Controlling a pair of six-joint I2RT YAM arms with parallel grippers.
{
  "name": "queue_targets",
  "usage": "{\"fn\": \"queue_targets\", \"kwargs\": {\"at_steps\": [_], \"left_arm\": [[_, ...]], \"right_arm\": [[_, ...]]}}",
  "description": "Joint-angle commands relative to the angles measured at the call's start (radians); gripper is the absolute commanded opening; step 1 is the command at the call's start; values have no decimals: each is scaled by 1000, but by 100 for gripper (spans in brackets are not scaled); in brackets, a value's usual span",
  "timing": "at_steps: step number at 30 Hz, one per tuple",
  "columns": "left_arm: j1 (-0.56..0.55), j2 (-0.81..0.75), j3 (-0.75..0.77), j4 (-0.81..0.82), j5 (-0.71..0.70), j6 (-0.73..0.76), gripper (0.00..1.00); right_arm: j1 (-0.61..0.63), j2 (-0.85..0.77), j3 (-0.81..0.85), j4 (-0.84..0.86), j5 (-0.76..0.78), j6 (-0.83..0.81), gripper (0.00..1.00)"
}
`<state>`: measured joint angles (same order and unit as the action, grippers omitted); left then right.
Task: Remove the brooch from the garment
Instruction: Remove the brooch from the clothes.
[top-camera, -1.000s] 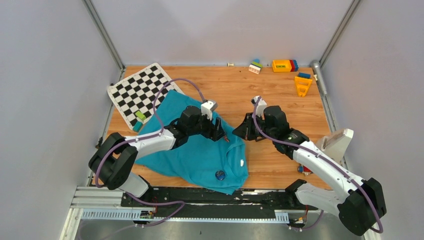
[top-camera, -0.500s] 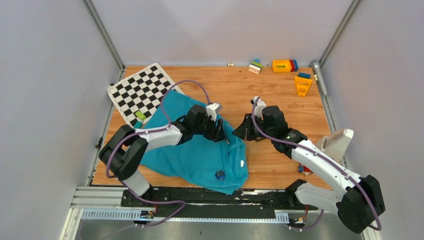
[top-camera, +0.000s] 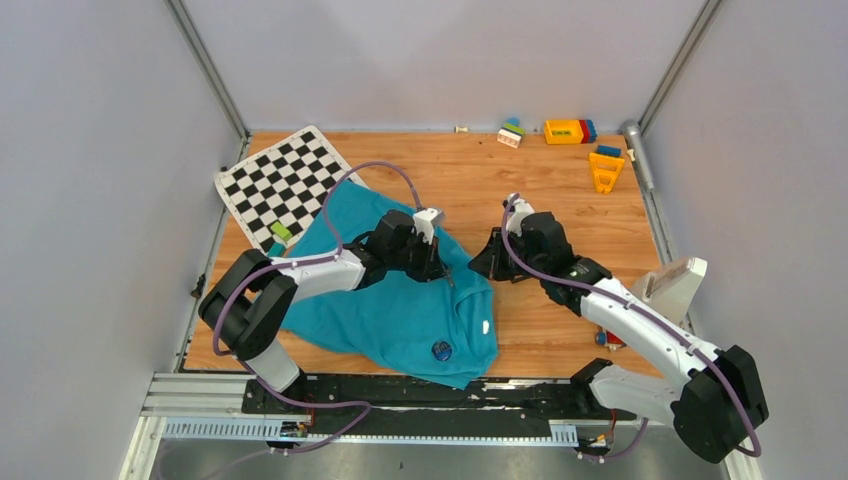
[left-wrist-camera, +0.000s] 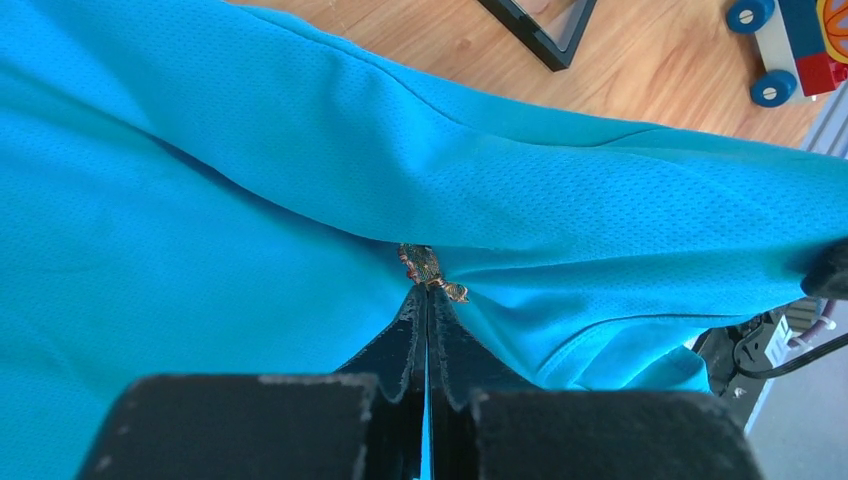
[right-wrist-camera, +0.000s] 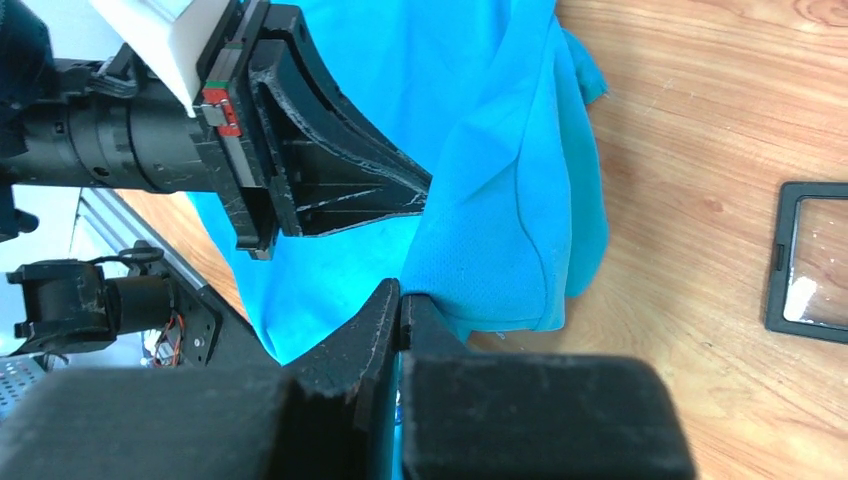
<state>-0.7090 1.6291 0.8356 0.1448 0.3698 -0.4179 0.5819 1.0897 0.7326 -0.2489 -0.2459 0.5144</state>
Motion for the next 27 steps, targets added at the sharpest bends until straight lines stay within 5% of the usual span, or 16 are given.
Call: {"fn": "queue_targets", "kwargs": {"at_steps": [1, 11, 15, 19, 27], "left_arm": [[9, -28, 20, -12, 3, 11, 0], [12, -7, 28, -24, 8, 10, 0], [12, 12, 36, -29, 11, 10, 2], [12, 33, 38, -16, 29, 4, 33], [-5, 6, 25, 18, 26, 20, 46]], "right_arm": [[7, 8, -13, 5, 64, 28, 0], [-7, 138, -17, -62, 293, 89, 0], [-11, 201, -5, -57, 265, 85, 0], [-11, 186, 0, -30, 135, 72, 0], [-11, 0, 29, -34, 15, 106, 0]]}}
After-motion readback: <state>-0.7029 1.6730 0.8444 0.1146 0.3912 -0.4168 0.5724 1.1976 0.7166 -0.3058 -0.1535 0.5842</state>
